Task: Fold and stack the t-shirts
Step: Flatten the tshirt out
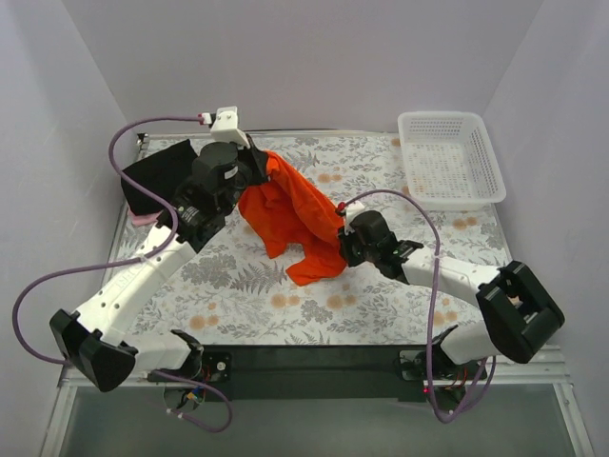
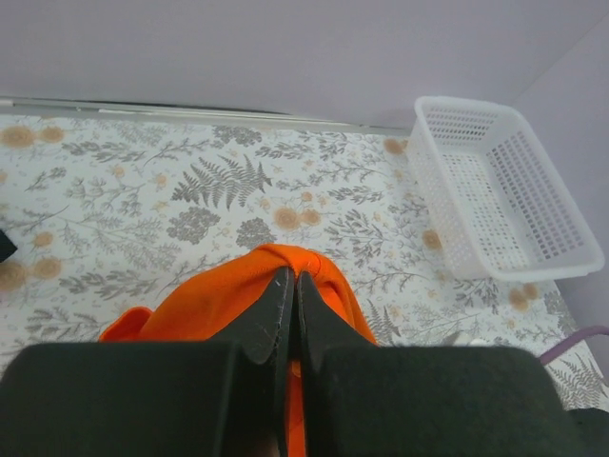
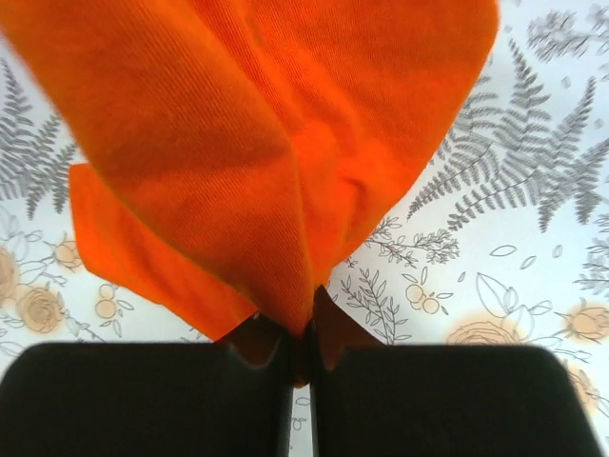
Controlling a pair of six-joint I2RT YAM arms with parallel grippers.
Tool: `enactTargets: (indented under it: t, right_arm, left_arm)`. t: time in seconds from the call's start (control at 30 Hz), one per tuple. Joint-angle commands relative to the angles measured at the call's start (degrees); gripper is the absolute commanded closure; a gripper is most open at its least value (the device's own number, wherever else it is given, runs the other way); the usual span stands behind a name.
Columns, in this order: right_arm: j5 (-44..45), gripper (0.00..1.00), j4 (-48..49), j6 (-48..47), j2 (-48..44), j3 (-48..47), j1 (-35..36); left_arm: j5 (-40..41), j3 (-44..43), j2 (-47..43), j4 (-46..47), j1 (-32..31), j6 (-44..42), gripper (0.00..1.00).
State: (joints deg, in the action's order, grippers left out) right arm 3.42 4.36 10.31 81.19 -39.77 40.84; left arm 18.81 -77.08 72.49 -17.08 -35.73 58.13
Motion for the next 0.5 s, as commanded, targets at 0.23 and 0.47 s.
enactTargets:
  t: [0.23,0.47]
  right_arm:
    - [3.6,0.99,-6.6,-4.2,-25.0,-4.4,1.0]
    - [10.5,0.99,-12.4,-8.0,-23.5,-13.6,-0.3]
  left_arm:
    - [2.9,9.3,-13.6,-0.8,2.9,3.6,1.00]
    - [-0.4,7.5,-8.7,-3.8,8.3,4.2,1.00]
